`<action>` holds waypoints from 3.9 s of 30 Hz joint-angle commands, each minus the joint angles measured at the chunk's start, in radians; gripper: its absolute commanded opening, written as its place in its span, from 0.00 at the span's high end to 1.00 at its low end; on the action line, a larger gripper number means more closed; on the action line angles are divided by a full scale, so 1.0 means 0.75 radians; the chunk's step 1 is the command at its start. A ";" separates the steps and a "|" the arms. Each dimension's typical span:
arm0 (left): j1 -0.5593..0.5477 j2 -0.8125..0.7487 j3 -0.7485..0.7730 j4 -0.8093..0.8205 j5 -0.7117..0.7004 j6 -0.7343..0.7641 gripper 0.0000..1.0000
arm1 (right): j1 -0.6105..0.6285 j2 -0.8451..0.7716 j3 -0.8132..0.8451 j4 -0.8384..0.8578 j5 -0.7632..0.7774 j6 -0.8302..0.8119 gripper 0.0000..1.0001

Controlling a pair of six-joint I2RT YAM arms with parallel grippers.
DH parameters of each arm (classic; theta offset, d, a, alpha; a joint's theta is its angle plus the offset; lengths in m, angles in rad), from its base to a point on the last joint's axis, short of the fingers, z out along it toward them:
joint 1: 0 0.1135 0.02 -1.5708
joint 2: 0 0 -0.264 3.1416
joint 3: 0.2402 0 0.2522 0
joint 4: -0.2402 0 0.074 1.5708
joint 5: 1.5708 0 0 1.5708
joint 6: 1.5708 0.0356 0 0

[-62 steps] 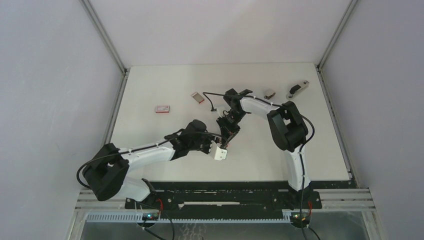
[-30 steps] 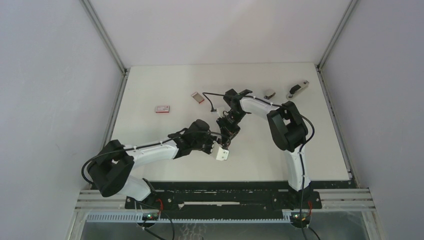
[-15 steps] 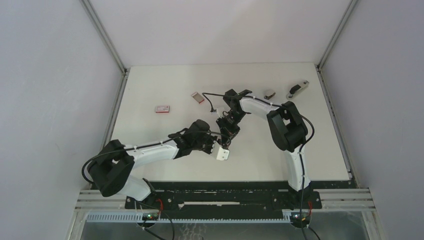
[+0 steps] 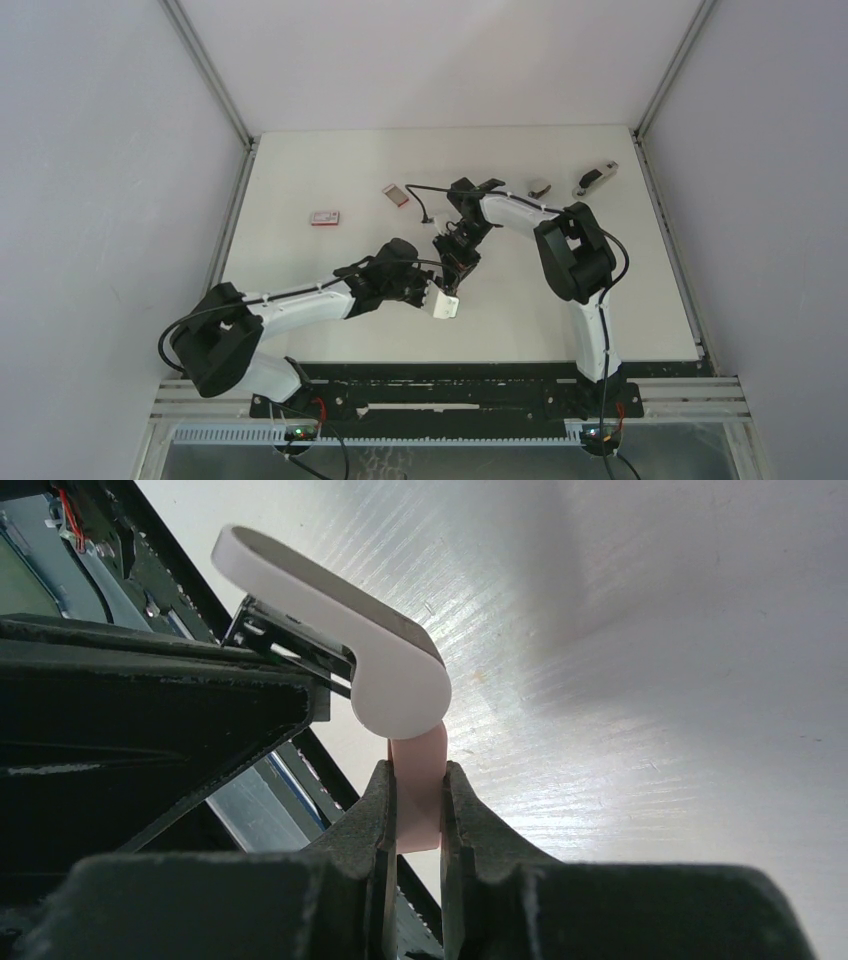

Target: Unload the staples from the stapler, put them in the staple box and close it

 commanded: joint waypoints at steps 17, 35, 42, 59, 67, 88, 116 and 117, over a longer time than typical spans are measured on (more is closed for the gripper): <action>0.024 -0.059 0.074 0.056 0.066 -0.097 0.74 | -0.075 0.009 0.055 0.003 -0.006 -0.032 1.00; 0.003 0.063 0.112 0.080 0.006 -0.027 0.53 | -0.029 -0.013 0.064 -0.018 -0.023 -0.050 1.00; -0.011 0.088 0.108 0.078 -0.008 -0.003 0.54 | -0.028 -0.019 0.064 -0.021 -0.034 -0.049 1.00; -0.013 0.128 0.141 0.066 -0.019 -0.028 0.70 | -0.021 -0.022 0.064 -0.022 -0.044 -0.051 1.00; -0.013 0.100 0.138 0.073 -0.010 -0.049 0.71 | -0.023 -0.005 0.065 -0.022 -0.037 -0.052 1.00; -0.013 0.044 0.143 0.050 0.007 -0.085 0.76 | -0.040 0.006 0.066 -0.023 -0.042 -0.052 1.00; 0.062 -0.011 0.132 0.007 0.083 -0.145 0.76 | -0.137 0.002 0.077 -0.029 -0.031 -0.042 1.00; 0.069 -0.014 0.127 0.003 0.079 -0.140 0.75 | -0.151 -0.004 0.076 -0.027 -0.022 -0.042 1.00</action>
